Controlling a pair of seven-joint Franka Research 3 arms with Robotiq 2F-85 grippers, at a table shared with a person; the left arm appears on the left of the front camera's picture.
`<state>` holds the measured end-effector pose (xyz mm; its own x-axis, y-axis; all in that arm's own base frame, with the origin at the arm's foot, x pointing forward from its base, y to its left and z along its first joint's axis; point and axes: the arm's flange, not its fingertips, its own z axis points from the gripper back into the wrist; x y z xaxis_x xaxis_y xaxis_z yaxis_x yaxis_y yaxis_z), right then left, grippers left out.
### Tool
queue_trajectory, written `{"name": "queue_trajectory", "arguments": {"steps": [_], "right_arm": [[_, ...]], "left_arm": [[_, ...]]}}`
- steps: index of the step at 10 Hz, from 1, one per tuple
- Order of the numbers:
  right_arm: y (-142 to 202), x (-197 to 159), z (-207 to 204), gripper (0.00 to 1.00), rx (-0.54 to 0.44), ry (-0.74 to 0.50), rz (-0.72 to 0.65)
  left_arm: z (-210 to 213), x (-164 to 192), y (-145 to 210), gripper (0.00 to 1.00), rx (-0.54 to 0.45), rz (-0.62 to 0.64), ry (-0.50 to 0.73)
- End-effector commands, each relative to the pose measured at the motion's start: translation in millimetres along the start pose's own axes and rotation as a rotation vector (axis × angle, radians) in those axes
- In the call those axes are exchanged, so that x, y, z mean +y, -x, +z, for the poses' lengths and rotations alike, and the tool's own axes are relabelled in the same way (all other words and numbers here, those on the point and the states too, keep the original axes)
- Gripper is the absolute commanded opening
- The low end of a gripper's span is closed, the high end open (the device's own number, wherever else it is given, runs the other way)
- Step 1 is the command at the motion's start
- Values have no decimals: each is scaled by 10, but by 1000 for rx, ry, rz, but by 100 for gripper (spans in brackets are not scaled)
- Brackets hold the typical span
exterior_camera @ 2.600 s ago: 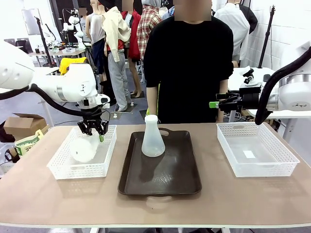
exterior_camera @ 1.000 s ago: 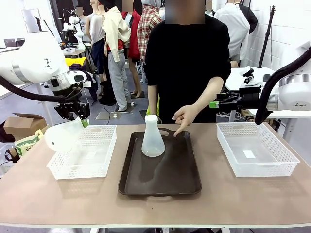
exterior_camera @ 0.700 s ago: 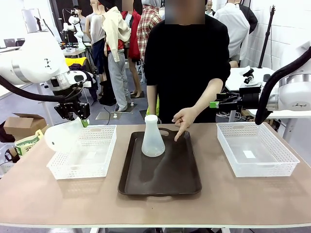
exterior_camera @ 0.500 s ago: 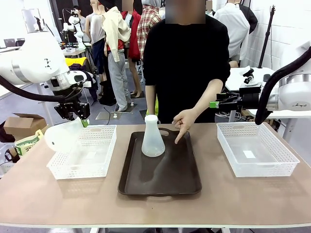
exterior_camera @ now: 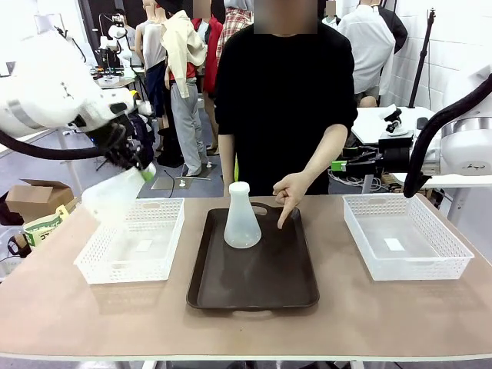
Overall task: Prepare the laboratory tools.
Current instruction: Place the picked Big flask upright in the Handle tray as directed by the person.
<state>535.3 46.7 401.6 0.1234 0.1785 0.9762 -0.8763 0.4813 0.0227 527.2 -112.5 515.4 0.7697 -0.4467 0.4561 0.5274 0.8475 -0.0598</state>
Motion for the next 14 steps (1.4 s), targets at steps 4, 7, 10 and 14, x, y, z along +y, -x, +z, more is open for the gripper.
{"name": "queue_trajectory", "arguments": {"steps": [4, 7, 10, 14], "right_arm": [[-13, 1, -3, 100, 18, -3, 0], [-13, 1, -3, 100, 18, -3, 0], [-13, 1, -3, 100, 18, -3, 0], [-13, 1, -3, 100, 18, -3, 0]], "left_arm": [[517, -92, 474, 0, -565, -663, 537], [369, -84, 433, 0, -611, -791, 819], [439, -319, 527, 0, -689, -763, 694], [342, -236, 514, 0, -693, -785, 739]]}}
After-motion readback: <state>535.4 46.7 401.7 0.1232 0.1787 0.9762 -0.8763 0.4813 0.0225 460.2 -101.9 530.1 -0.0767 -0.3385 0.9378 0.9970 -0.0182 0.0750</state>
